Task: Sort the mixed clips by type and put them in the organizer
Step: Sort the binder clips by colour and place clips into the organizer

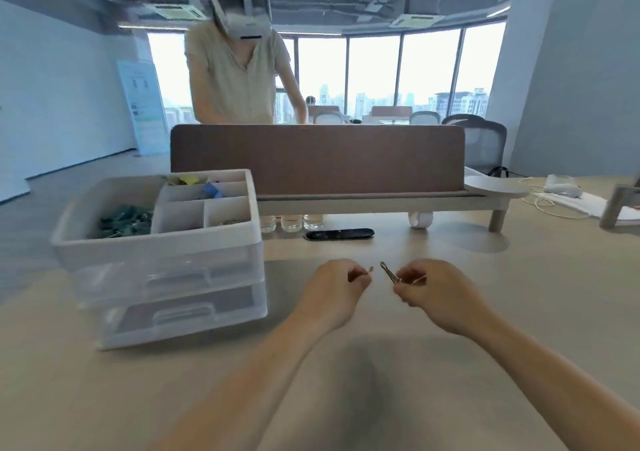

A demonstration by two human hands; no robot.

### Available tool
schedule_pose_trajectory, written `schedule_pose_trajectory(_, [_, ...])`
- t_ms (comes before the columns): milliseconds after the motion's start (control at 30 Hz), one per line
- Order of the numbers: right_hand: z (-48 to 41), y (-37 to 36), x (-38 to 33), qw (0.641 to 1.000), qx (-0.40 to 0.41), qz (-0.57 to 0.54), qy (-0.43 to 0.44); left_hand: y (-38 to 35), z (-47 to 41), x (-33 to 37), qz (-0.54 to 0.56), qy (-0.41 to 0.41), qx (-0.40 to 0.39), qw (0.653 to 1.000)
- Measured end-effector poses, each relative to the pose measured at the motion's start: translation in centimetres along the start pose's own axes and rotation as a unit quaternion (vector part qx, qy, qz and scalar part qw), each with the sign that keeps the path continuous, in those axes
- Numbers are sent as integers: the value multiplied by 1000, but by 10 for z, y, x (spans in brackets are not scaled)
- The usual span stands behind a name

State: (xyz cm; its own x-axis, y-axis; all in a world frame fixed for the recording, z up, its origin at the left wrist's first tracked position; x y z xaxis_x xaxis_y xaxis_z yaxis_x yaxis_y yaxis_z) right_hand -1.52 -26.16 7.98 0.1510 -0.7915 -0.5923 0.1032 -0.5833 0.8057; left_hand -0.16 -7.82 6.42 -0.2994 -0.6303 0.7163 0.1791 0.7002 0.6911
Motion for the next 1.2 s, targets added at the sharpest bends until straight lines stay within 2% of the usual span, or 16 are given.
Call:
schedule_pose_trajectory(300, [-32, -15, -129, 987, -34, -34, 152, 121, 68, -10, -3, -11, 116, 993])
schedule_pose_trajectory(400, [-50, -19, -171, 980, -32, -28, 197, 163, 87, -15, -42, -7, 167, 985])
schedule_pose_trajectory(633, [-91, -34, -250, 969, -32, -24, 243, 262, 102, -55, -120, 52, 247, 960])
schedule_pose_trajectory(767, [-126, -51, -274, 968, -37, -11, 247, 292, 100, -84, -154, 116, 227, 955])
schedule_pose_trajectory(933, [-167, -64, -291, 968, -31, 23, 248, 307, 94, -107, -209, 151, 170, 951])
schedule_pose_trajectory(1067, [-196, -69, -301, 971, -27, 62, 227, 315, 86, -117, -228, 163, 112, 953])
schedule_pose_trajectory(1200, [-214, -71, -310, 973, -13, 91, 214, 321, 77, -113, -233, 143, 120, 955])
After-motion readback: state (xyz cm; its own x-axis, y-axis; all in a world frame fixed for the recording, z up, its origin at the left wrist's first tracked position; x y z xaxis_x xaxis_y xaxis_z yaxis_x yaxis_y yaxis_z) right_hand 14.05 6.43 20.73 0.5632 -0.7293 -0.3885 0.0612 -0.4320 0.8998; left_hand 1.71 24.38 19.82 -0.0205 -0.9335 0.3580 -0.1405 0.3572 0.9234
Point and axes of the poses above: each hand's wrist, its own z-axis away from the middle knuckle, its own y-axis out of the back of the hand, x = y × z, the point moved 1 cm from there along -z, towards the middle knuckle, and after that the axes turned 15 degrees about -x, right-handed, at the moved point
